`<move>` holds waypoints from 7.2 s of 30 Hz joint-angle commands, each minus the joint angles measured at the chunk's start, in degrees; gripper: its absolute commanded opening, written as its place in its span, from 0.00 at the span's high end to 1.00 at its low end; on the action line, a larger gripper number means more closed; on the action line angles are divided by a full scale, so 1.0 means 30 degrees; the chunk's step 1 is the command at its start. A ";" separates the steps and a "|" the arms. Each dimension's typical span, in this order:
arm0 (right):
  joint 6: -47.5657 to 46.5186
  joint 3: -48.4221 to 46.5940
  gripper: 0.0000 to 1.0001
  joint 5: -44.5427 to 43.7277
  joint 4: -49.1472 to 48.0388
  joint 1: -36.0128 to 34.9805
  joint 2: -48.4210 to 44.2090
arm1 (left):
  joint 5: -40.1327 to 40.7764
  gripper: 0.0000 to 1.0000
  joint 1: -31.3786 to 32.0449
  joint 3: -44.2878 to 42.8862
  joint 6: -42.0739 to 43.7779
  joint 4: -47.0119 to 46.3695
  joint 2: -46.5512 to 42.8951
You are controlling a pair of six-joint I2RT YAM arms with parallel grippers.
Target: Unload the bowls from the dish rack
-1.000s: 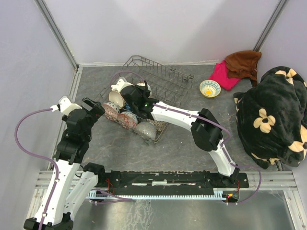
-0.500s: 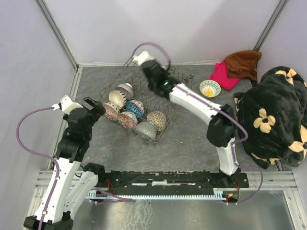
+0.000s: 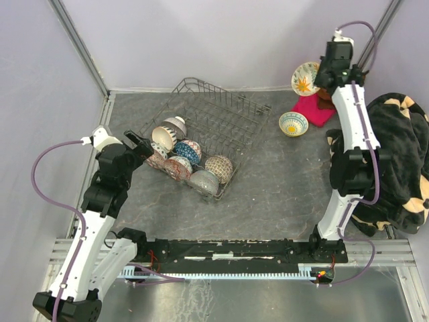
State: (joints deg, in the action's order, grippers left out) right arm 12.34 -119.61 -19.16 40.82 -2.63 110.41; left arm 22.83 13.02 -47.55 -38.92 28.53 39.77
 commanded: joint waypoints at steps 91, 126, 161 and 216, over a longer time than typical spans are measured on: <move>0.2061 0.9808 0.42 0.7601 -0.2601 0.0725 -0.5389 | -0.1122 0.01 0.0056 -0.0402 -0.0094 -0.1314 0.0137; -0.6316 -0.6103 0.34 0.2765 -0.4957 -1.5961 0.8633 | 0.2029 0.01 0.0041 -0.0399 -0.0541 0.0978 -0.2312; -0.7044 -0.6345 0.48 -0.1186 -0.8273 -1.6349 1.1969 | 0.2554 0.01 0.0057 0.0055 -0.0153 0.0370 -0.2435; -1.2355 -0.3314 0.99 -0.9928 -1.9406 -1.7825 1.0846 | 0.2852 0.01 0.0059 0.0418 -0.0094 -0.0017 -0.2509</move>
State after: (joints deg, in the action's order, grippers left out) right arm -21.74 -128.95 -42.57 -8.64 -55.70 150.04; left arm 30.00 13.02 -45.34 -38.92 30.72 32.82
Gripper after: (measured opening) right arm 0.219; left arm 0.993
